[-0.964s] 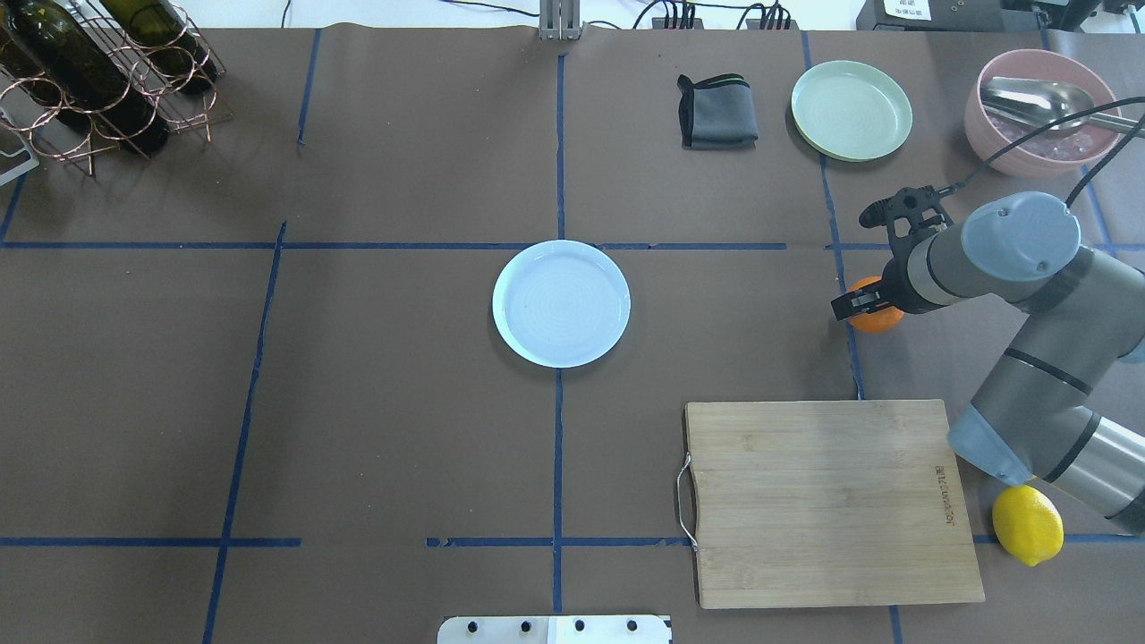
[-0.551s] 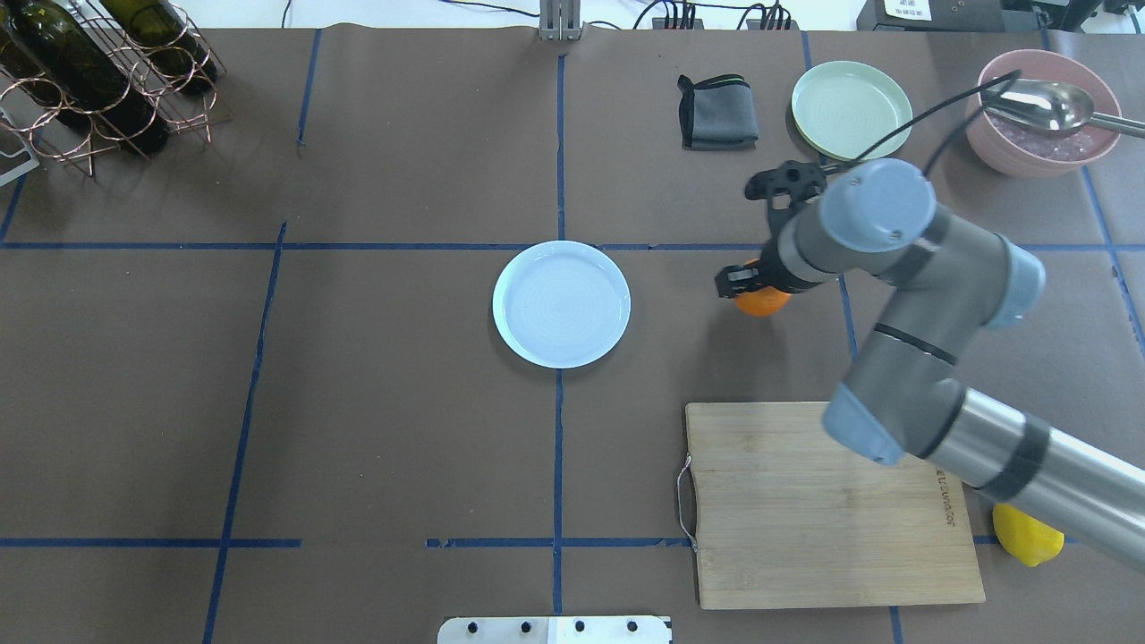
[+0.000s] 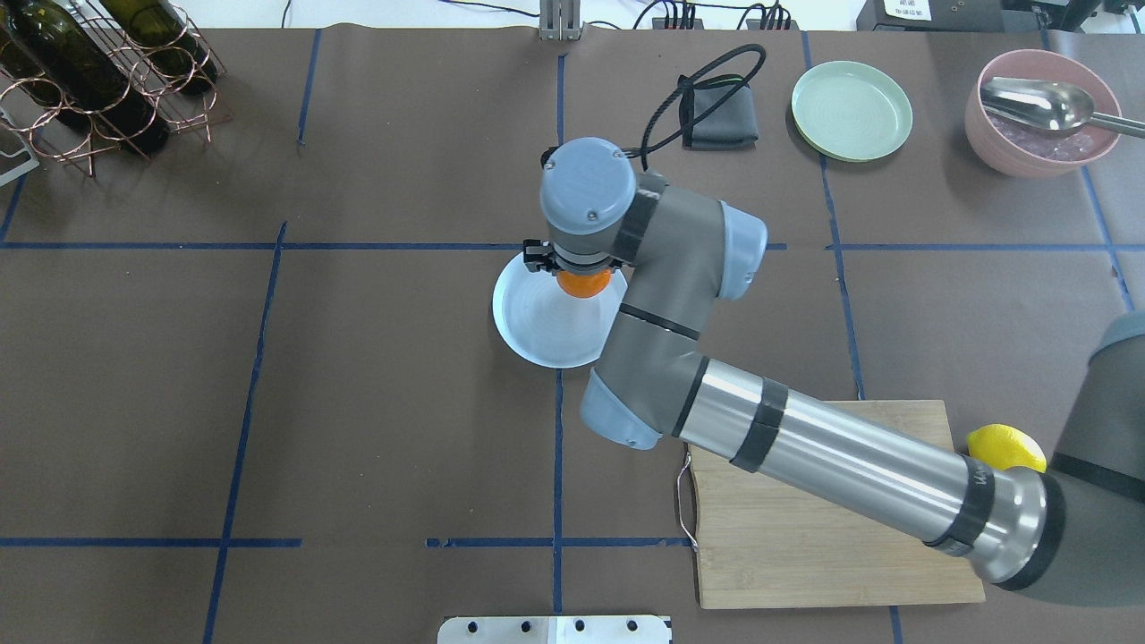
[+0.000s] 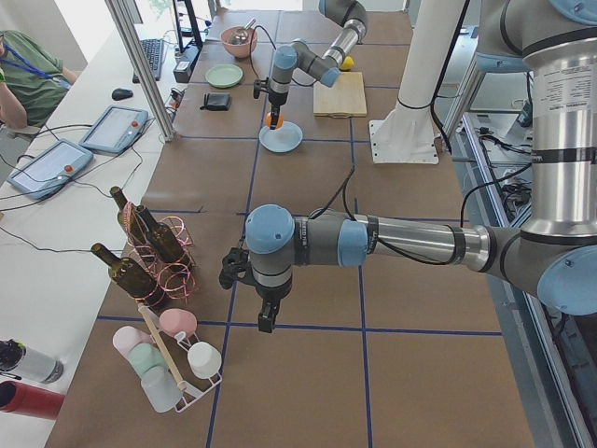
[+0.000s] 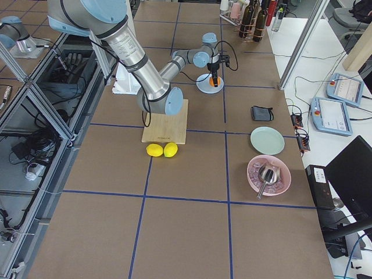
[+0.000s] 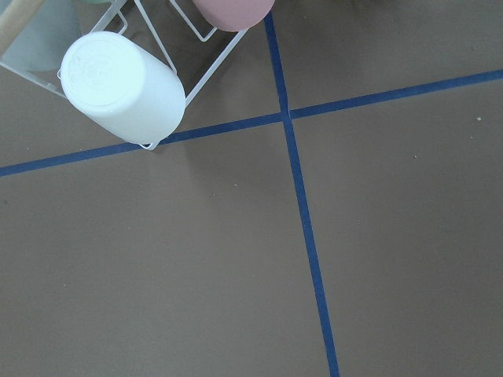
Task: Pick orange to plate
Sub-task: 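Carry the orange with the right gripper over the light blue plate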
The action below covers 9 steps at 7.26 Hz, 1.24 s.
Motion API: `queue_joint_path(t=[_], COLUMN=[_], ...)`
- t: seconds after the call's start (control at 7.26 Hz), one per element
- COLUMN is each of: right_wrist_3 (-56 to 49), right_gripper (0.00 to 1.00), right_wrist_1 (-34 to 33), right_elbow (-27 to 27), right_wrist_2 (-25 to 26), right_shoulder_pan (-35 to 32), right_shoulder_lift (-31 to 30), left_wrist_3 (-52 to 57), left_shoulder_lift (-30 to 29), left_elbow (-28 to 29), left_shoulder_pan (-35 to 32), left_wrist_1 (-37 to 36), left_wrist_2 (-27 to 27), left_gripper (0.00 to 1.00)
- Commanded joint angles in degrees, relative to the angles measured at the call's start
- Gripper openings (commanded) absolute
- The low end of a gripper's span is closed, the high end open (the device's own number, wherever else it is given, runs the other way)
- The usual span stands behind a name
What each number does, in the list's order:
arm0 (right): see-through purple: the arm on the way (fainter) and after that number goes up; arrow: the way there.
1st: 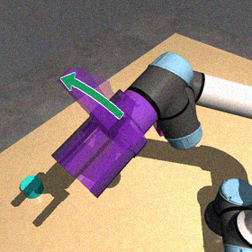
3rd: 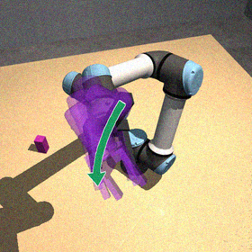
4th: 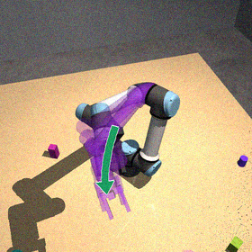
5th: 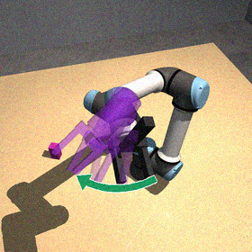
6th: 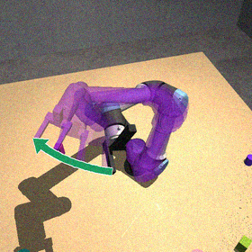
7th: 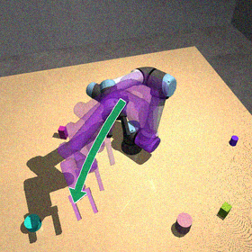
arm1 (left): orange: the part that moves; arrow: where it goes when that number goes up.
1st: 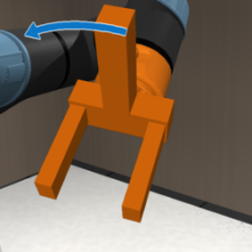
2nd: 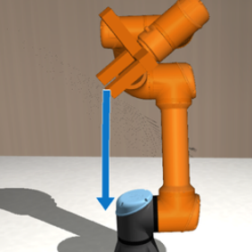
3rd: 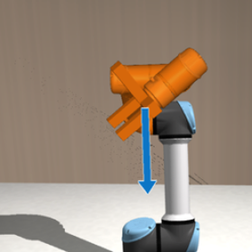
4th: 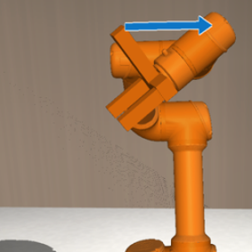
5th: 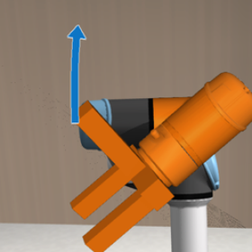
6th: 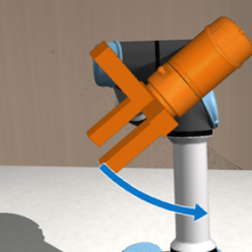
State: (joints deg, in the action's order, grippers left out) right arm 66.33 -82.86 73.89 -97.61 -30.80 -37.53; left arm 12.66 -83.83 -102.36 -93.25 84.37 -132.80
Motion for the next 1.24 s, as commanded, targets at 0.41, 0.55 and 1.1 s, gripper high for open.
queue_joint_path(t=[0.41, 0.55, 1.1], right_wrist_3=[1.2, 1.0, -9.0], right_gripper=[1.0, 1.0, 1.0], right_wrist_1=[-0.4, -0.4, -7.8], right_elbow=[-3.7, -3.7, 5.0], right_wrist_2=[3.7, 3.8, -5.9], right_shoulder_pan=[3.5, 3.4, -5.5], right_shoulder_lift=[1.6, 1.8, 0.6], left_wrist_3=[0.0, 0.0, 0.0], left_shoulder_lift=[0.1, 0.1, -0.2], left_elbow=[0.1, 0.1, 0.2], left_shoulder_pan=[0.0, 0.0, 0.0], left_wrist_1=[0.0, 0.0, 0.0], left_wrist_2=[0.0, 0.0, 0.0], left_gripper=[1.0, 1.0, 1.0])
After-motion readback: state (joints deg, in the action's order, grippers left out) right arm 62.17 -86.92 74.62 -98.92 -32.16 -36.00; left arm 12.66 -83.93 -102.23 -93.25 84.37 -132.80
